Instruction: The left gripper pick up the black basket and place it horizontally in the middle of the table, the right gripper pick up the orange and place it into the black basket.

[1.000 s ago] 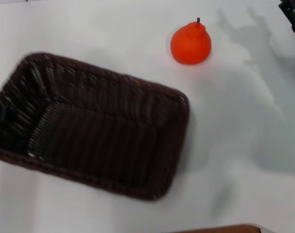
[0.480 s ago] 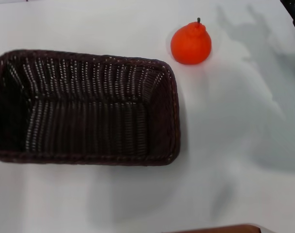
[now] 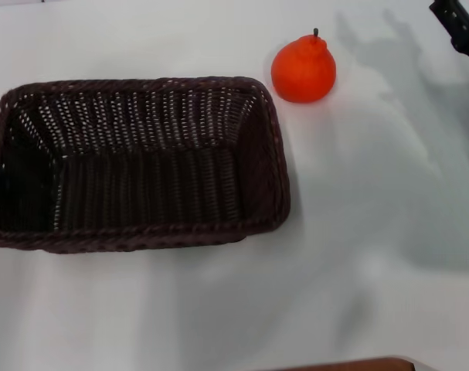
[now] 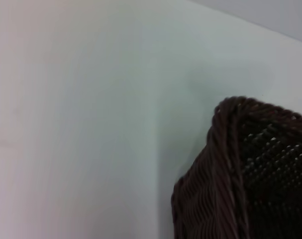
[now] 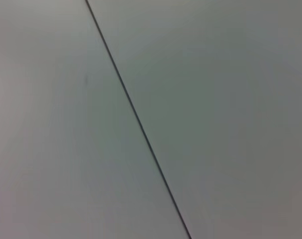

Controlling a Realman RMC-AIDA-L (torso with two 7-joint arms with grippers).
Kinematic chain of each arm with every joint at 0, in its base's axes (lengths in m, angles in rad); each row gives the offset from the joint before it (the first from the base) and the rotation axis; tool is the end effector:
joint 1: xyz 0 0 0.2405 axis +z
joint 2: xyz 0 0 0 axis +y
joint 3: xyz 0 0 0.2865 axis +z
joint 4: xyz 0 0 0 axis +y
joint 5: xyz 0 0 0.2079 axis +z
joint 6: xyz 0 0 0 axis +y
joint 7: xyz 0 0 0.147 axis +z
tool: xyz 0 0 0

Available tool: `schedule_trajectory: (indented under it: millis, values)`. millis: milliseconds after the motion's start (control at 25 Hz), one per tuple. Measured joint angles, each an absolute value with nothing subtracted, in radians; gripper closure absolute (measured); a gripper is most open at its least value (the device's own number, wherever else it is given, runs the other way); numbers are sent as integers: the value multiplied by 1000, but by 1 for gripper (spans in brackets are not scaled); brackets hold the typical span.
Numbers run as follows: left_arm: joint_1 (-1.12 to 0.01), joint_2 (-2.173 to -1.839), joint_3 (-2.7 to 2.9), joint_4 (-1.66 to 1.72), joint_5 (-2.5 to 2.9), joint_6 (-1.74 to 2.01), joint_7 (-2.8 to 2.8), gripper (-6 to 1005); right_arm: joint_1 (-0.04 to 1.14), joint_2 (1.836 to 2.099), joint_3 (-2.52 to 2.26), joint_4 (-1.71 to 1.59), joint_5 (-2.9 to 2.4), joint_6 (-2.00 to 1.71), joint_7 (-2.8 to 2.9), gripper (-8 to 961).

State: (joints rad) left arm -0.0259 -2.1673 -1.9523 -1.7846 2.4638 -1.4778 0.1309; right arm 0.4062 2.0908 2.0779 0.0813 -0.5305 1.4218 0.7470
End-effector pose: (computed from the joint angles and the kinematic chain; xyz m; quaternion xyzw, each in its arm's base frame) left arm -0.2860 0.2651 0.0470 -0.6957 -0.6510 -0.0464 0.3002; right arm 0.3416 0.3225 -0.0058 -0.3082 -0.6578 -0.4861 0.4859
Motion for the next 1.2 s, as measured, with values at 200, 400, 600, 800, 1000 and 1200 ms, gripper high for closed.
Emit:
schedule_trajectory:
  millis: [200, 400, 600, 800, 1000, 1200]
  values:
    - [-31, -2167, -1992, -1737, 2451, -1492, 140, 761, 406, 2091, 2057, 81, -531, 1381, 747, -2]
    - [-25, -2166, -2036, -1769, 2450, -1517, 174, 552, 428, 2093, 2016, 86, -532, 1308, 751, -1]
    - [-14, -2168, -2098, -1821, 2437, -1515, 246, 325, 467, 2090, 1906, 104, -533, 1216, 752, 2]
    - [58, -2172, -2102, -1853, 2290, -1359, 381, 274, 506, 2095, 1832, 164, -533, 1028, 759, 5]
    - [102, -2175, -2080, -1816, 2131, -1221, 559, 270, 537, 2096, 1771, 204, -533, 901, 771, 8]
    - [120, -2176, -2065, -1717, 1935, -1119, 768, 273, 543, 2095, 1670, 243, -532, 842, 792, 10]
